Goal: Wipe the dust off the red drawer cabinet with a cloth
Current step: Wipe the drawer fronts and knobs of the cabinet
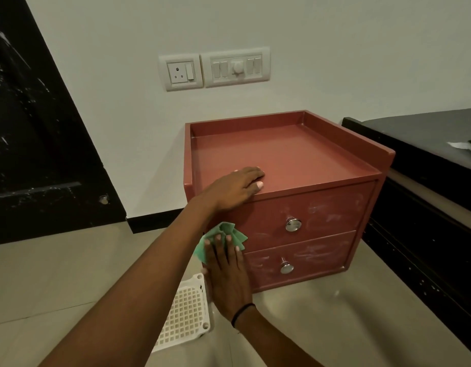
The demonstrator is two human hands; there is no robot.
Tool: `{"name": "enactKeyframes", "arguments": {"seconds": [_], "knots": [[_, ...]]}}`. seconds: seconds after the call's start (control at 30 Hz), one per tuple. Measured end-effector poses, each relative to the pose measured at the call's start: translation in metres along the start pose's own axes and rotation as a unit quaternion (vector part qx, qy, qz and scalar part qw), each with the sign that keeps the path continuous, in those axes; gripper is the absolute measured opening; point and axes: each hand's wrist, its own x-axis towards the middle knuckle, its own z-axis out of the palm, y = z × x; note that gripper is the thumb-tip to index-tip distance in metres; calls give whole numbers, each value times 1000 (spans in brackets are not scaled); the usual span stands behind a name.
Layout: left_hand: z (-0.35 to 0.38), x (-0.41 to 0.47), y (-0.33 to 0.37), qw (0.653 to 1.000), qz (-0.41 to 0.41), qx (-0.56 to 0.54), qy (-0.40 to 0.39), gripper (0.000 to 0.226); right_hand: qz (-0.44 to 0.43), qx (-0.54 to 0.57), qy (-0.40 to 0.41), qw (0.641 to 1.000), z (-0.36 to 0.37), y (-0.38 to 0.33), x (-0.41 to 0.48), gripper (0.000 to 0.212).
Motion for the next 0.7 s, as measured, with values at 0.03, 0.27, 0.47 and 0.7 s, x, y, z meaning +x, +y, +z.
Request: {"name": "enactKeyframes", "arguments": {"seconds": [0.03,0.27,0.47,0.7], "knots": [[0,0,-1,1000,2,1,1,53,3,-3,3,1000,-3,7,3,72],[-1,0,-1,1000,-1,-9,2,52,152,4,79,985,-46,61,39,74],[0,-3,-2,999,-11,-27,18,49,76,63,47,994,-24,3,26,70],[-4,-5,-12,999,-45,-2,25,52,-1,-17,24,1000,-17,24,12,67]]}}
